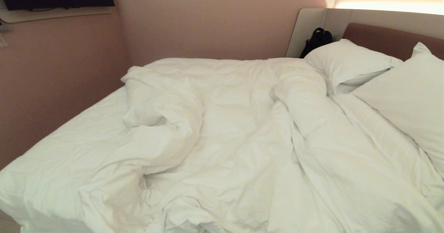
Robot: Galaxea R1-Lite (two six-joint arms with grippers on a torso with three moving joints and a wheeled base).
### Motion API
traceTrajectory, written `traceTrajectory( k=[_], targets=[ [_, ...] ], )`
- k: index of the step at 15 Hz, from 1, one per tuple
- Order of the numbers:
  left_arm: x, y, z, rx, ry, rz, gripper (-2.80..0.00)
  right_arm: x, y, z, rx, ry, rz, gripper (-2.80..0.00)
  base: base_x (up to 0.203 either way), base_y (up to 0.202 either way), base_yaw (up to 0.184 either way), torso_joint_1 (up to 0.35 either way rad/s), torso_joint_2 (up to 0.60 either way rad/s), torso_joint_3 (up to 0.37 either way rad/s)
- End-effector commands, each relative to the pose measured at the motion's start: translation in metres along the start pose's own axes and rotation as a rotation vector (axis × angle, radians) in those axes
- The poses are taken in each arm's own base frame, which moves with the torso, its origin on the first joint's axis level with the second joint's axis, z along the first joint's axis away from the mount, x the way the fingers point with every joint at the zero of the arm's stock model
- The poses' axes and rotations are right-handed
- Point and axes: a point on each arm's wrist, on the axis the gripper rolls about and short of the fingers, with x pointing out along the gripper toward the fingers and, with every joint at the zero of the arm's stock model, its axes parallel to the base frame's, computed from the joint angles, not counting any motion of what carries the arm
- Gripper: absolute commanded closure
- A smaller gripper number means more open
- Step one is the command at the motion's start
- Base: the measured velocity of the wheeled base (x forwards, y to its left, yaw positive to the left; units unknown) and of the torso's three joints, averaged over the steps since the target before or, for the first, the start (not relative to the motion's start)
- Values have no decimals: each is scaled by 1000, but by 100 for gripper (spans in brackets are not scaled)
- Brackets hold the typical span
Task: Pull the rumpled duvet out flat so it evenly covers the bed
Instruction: Flatten the corners of the folded blanket
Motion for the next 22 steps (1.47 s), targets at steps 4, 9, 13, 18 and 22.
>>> traceTrajectory(
  k=[4,9,13,18,22],
  targets=[
    [0,0,0,0,0,0,0,23,19,24,-133,46,-48,-280,0,0,0,0,0,0],
    [0,0,0,0,-1,0,0,42,27,40,-248,87,-173,-280,0,0,0,0,0,0],
    [0,0,0,0,0,0,0,51,36,49,-293,113,-177,-280,0,0,0,0,0,0],
    [0,0,0,0,0,0,0,63,56,46,-336,161,-154,-280,0,0,0,0,0,0],
    [0,0,0,0,0,0,0,68,64,43,-352,184,-144,-280,0,0,0,0,0,0]
  ],
)
